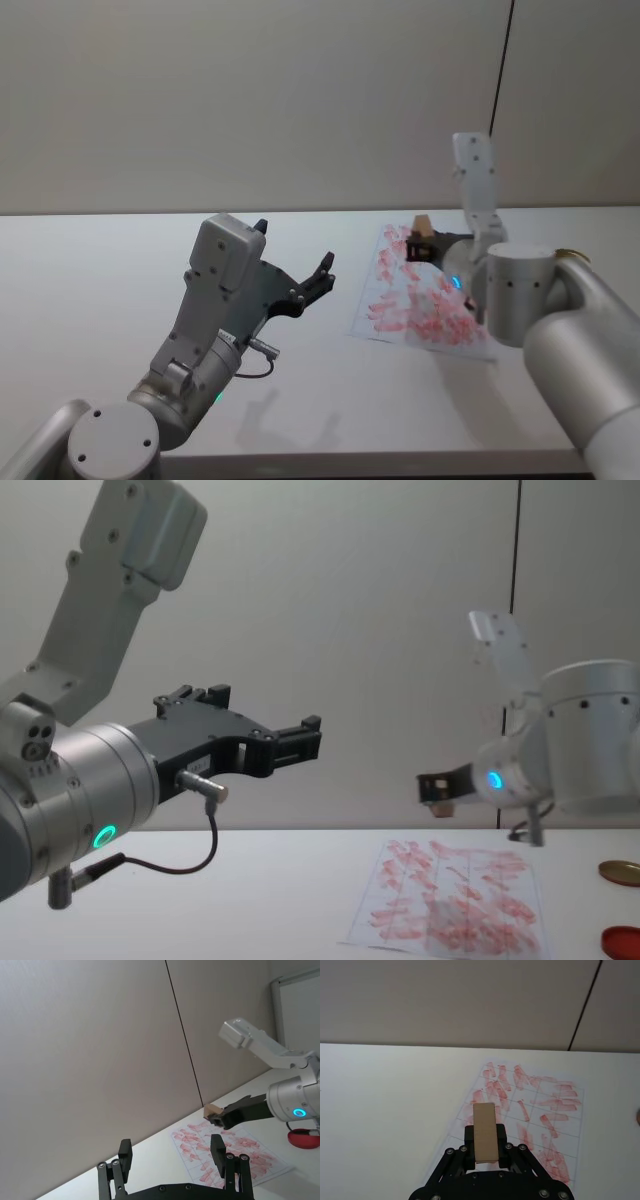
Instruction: Use the one hand to pick up the stamp and affix it onto the A4 paper.
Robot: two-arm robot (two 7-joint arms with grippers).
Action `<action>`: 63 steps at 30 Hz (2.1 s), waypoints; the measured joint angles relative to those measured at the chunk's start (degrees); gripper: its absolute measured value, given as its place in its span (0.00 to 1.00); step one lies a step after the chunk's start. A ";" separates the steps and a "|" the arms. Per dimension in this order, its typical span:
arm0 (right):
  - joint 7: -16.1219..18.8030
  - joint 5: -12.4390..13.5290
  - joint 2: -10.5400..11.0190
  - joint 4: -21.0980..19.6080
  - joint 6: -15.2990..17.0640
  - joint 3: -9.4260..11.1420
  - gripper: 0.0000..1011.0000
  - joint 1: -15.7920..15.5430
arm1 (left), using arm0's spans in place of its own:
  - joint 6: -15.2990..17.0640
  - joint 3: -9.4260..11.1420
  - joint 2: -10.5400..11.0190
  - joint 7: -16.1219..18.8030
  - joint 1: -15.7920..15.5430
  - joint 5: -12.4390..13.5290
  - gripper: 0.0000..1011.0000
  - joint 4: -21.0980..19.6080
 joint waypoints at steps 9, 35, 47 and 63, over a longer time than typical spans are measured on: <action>-1.04 -0.51 2.26 -7.87 3.76 2.42 0.22 -5.16 | 0.00 0.00 0.00 0.00 0.00 0.00 0.98 0.00; -2.57 -1.61 7.69 -16.51 9.74 9.13 0.22 -15.14 | 0.00 0.00 0.00 0.00 0.00 0.00 0.98 0.00; -2.24 -1.85 8.62 -10.51 8.54 10.46 0.22 -12.94 | 0.00 0.00 0.00 0.00 0.00 0.00 0.98 0.00; -0.59 -1.67 8.85 -2.97 4.95 10.69 0.62 -9.15 | 0.00 0.00 0.00 0.01 0.00 0.00 0.98 0.00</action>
